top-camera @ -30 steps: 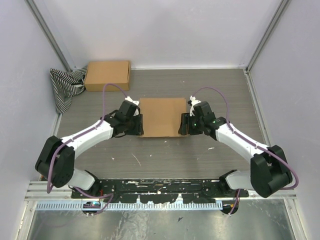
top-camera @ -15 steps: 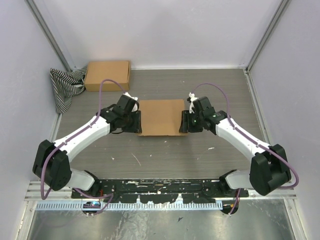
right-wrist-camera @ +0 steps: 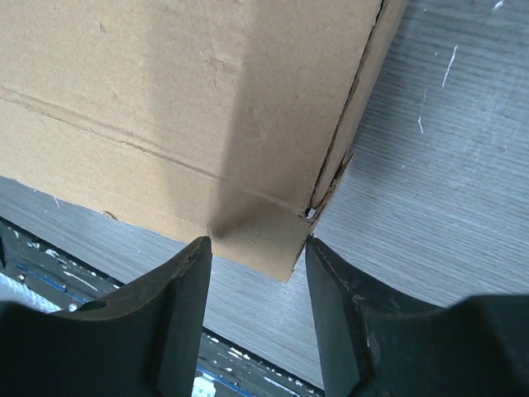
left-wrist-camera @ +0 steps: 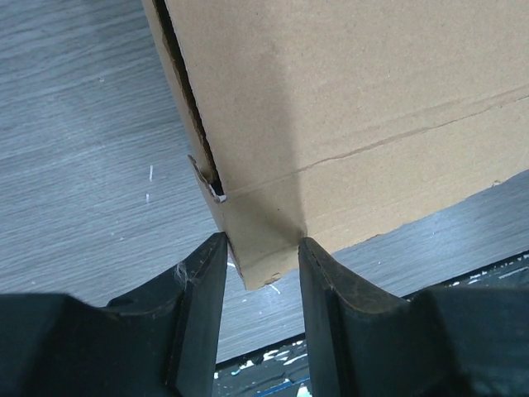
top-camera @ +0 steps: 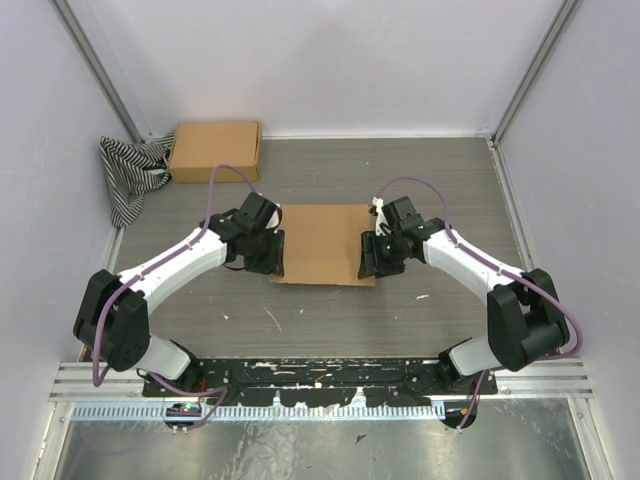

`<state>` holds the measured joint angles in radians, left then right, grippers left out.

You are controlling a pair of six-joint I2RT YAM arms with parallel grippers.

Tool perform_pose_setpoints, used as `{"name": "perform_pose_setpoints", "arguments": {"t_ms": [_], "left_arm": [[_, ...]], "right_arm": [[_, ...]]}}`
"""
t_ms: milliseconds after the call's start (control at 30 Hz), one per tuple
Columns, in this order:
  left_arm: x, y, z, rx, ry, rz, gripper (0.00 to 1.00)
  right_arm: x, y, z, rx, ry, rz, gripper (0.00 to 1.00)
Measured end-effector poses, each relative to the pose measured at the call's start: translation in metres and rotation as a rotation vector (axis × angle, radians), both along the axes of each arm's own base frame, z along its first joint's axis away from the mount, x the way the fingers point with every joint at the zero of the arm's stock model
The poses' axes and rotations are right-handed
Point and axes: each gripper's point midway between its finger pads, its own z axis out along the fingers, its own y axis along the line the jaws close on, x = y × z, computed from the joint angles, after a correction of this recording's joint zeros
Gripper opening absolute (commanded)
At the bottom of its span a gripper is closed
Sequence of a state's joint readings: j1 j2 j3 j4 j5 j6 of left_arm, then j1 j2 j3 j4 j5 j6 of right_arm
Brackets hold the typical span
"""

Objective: Fold the paper box

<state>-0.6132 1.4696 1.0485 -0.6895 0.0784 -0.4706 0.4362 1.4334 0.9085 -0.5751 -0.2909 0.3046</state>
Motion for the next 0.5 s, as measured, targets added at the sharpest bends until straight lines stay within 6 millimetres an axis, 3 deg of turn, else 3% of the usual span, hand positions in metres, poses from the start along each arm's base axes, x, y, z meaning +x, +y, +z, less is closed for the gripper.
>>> {"name": "perform_pose_setpoints", "arguments": {"t_ms": [233,500], "left_arm": [[-0.008,-0.002,-0.002,-0.026,0.042,-0.021,0.46],[-0.006,-0.005,-0.001,-0.120,0.084,-0.004,0.44]], "right_arm": [[-0.007,-0.006,0.004,0.022,0.049,-0.004,0.55],[0.005,-0.006,0.035,0.099,0.014,-0.026,0.56]]}}
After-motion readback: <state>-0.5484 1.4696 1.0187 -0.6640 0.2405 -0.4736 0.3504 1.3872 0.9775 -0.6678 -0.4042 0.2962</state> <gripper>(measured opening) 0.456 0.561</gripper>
